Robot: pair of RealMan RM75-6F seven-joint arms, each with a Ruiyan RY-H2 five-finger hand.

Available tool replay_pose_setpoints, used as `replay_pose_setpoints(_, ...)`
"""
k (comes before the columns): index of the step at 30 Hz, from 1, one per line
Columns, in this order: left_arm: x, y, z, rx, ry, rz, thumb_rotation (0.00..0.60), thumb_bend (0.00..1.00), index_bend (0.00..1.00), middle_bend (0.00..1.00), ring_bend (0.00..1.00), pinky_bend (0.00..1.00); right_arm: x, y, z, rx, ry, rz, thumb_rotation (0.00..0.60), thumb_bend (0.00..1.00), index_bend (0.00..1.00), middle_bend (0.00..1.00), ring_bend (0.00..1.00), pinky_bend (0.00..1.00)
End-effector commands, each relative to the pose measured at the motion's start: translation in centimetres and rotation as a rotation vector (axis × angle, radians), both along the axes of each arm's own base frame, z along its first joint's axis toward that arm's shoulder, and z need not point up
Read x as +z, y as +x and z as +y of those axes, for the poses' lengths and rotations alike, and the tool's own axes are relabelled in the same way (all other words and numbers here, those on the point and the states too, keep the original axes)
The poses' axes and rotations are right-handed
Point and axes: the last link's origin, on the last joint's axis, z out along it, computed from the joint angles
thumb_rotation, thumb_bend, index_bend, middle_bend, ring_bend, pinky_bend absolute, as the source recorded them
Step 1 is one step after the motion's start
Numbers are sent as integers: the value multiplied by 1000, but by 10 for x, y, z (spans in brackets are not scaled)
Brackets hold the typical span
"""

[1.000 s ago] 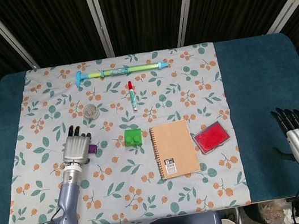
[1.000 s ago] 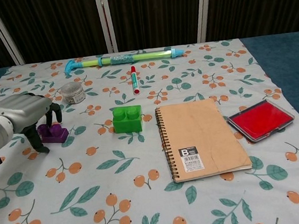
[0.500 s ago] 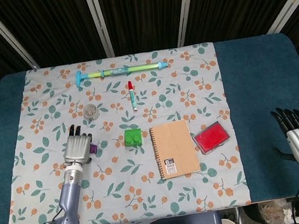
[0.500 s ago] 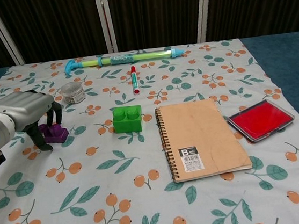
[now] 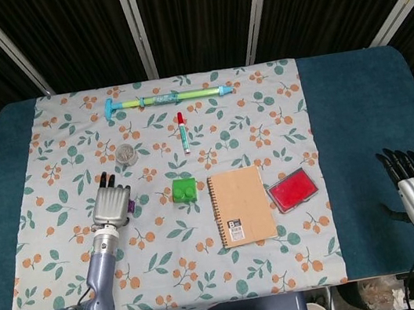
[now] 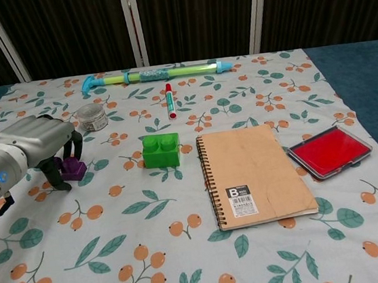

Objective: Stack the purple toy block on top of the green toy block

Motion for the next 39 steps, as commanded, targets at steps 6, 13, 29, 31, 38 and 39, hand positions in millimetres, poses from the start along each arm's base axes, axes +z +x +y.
replay_pose_setpoints(6,1,1,-1,-9,15,21,600,204,467,493,141,0,0,0,0,0,1,-1,600,224,19,64,49,0)
replay_pose_setpoints(13,1,-2,-1,-8,24,64,600,205,466,486,143,0,0,0,0,-2,-1,1,600,223,19,64,49,0)
replay_pose_setpoints(29,-5,1,-4,-24,26,83,600,206,458,472,143,0,1,-1,0,-7,-1,-4,600,223,19,63,49,0)
replay_pose_setpoints(31,-5,2,-4,-26,27,89,600,208,466,480,143,0,2,-1,-1,-5,-1,-4,600,223,19,63,49,0)
replay_pose_setpoints(38,-3,4,-5,-30,36,98,600,247,476,484,143,0,2,-1,0,-5,-1,-5,600,223,19,63,49,0)
replay_pose_setpoints(39,-3,4,-5,-31,36,100,600,248,476,484,143,0,2,-1,1,-5,-1,-5,600,223,19,63,49,0)
